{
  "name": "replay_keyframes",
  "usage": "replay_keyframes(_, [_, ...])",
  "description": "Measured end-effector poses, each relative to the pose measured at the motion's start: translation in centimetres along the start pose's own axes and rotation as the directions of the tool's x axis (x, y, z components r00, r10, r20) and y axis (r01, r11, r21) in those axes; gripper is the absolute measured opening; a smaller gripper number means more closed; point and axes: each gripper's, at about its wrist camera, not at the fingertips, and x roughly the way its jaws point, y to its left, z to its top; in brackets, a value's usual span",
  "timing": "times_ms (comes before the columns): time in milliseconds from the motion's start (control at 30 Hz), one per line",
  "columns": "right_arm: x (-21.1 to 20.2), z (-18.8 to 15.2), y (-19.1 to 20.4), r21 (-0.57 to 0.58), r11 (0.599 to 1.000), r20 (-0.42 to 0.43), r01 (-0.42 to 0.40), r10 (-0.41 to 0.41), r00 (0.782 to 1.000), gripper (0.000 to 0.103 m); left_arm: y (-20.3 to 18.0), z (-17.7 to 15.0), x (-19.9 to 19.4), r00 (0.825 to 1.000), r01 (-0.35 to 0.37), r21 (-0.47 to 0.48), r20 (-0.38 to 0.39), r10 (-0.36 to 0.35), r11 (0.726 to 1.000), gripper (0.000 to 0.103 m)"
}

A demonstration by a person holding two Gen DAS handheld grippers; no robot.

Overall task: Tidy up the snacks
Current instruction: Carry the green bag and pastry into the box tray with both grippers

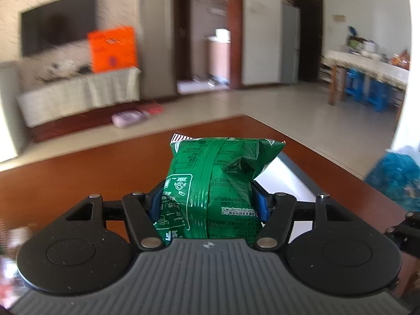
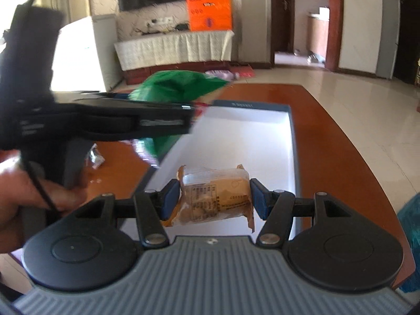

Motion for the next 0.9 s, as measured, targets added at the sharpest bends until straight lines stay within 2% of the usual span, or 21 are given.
replay_keyframes(67, [0.6, -0.1, 0.0, -0.003, 1.0, -0.026, 0.019, -0.019, 0.999, 0.061, -0.7, -0.1, 1.9, 0.998, 0.041, -0.012, -0.039, -0.041, 0.999, 0.07])
replay_keyframes(133, [1.1, -0.2, -0.4, 0.002, 1.0, -0.046, 0.022, -0.021, 0.999, 0.061, -1.3, 0.2, 3.1, 0.998, 0.042, 0.013, -0.051, -0.041, 0.999, 0.071])
replay_keyframes(367, [2.8, -0.3, -0.2, -0.017, 1.0, -0.091, 0.021, -0.023, 0.996, 0.061, -0.9, 0.4, 6.5, 0.99, 0.052, -0.011, -0.129, -0.053, 0.999, 0.075])
replay_keyframes(567, [2.9, -0.5, 0.8, -0.046, 0.999, -0.082, 0.014, -0.018, 0.997, 0.061, 1.0, 0.2, 7.4, 0.987, -0.051, -0.036, -0.154, 0.045, 0.998, 0.075])
replay_keyframes(767, [3.6, 0.1, 1.3, -0.076, 0.997, -0.068, -0.03, 0.024, 0.997, 0.061, 4.8, 0.3, 7.1, 0.974, -0.176, -0.091, -0.162, 0.16, 0.98, 0.075])
replay_keyframes(900, [3.9, 0.4, 1.4, -0.091, 0.994, -0.047, -0.062, 0.058, 0.997, 0.061, 6.6, 0.6, 6.5, 0.971, -0.2, -0.12, -0.158, 0.18, 0.972, 0.075])
